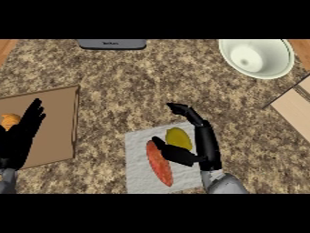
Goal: Pick the lemon from the placemat and place it in the tiered shelf
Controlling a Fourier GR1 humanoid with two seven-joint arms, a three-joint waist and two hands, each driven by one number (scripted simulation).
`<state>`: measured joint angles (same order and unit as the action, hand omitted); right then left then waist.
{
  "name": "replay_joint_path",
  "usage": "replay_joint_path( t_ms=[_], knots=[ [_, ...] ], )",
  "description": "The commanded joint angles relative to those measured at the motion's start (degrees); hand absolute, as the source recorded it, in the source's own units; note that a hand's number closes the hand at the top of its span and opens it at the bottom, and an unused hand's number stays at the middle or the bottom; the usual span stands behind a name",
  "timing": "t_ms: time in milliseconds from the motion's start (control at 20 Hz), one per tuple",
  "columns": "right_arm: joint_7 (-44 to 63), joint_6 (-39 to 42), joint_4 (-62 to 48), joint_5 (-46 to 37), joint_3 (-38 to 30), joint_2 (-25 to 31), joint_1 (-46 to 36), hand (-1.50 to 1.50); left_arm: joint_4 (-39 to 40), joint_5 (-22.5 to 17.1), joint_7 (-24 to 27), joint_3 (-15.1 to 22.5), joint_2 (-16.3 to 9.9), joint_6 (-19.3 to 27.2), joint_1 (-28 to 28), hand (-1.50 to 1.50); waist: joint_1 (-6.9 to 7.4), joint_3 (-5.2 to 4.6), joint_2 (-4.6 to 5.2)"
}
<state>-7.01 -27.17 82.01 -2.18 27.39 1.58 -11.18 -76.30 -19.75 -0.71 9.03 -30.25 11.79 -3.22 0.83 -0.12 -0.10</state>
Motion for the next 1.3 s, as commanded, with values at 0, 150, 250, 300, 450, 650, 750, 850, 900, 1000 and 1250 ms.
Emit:
replay_joint_path(
  t_ms=[0, 150, 250, 300, 450, 650, 750, 850, 900, 1000, 1250],
  knots=[
    [9.99, -5.00, 7.72, -9.14, 8.47, -1.32, 3.05, -1.50, -0.64, -1.04, 1.14, -2.22, 0.10, -2.40, 2.81, 0.00, -0.85, 0.07, -0.14],
    [21.99, -6.71, 9.51, -18.16, 8.39, 5.30, 0.73, -1.50, -3.68, -0.88, -0.16, -1.39, -0.64, -1.62, 4.56, 0.00, -0.96, -0.05, -0.61],
    [27.49, -6.21, 10.05, -24.10, 9.90, 8.06, 1.09, -1.50, -1.72, -1.63, -0.42, -2.59, -1.23, -2.43, 4.03, 0.00, -1.48, -0.13, -0.63],
    [31.16, -2.50, 12.89, -24.79, 9.36, 11.45, 0.46, -1.50, -2.20, -0.70, 0.60, -1.95, -0.48, -1.67, 4.68, 0.00, -1.69, -0.14, -0.71],
    [39.95, 5.63, 14.91, -27.82, 9.71, 16.39, -1.75, -1.50, -1.95, -2.37, 1.28, -3.56, -1.92, -4.48, 5.62, 0.00, -1.41, -0.15, -0.59],
    [48.75, 20.39, 17.44, -26.97, 14.37, 19.10, -6.97, -1.50, -1.83, -0.74, 1.59, -2.03, 0.20, -2.85, 5.21, 0.00, -0.81, -0.17, -0.35],
    [51.27, 26.80, 18.37, -25.35, 15.88, 21.47, -7.53, -1.50, -3.83, -0.62, -1.14, -1.95, -0.54, -2.18, 4.16, 0.00, -0.73, -0.03, -0.33],
    [56.82, 32.08, 16.68, -25.41, 15.80, 19.38, -13.05, -1.50, -2.97, -0.67, -0.91, -2.48, -0.80, -3.07, 2.97, 0.00, -0.27, -0.03, -0.06],
    [58.43, 33.57, 17.54, -25.90, 16.86, 18.60, -13.14, -1.50, -0.98, -1.15, 1.17, -3.38, -0.76, -4.73, 3.47, 0.00, -0.49, -0.02, -0.02],
    [55.48, 37.98, 16.25, -22.61, 13.24, 20.77, -14.92, -1.50, -1.11, -2.38, -1.76, -5.62, -2.89, -6.12, 1.05, 0.00, -0.64, 0.08, 0.11],
    [60.49, 43.24, 14.17, -26.12, 13.16, 14.24, -16.30, -1.50, -2.57, 0.89, 1.22, -4.44, 2.23, -4.59, 5.26, 0.00, -0.46, 0.11, 0.05]
  ],
)
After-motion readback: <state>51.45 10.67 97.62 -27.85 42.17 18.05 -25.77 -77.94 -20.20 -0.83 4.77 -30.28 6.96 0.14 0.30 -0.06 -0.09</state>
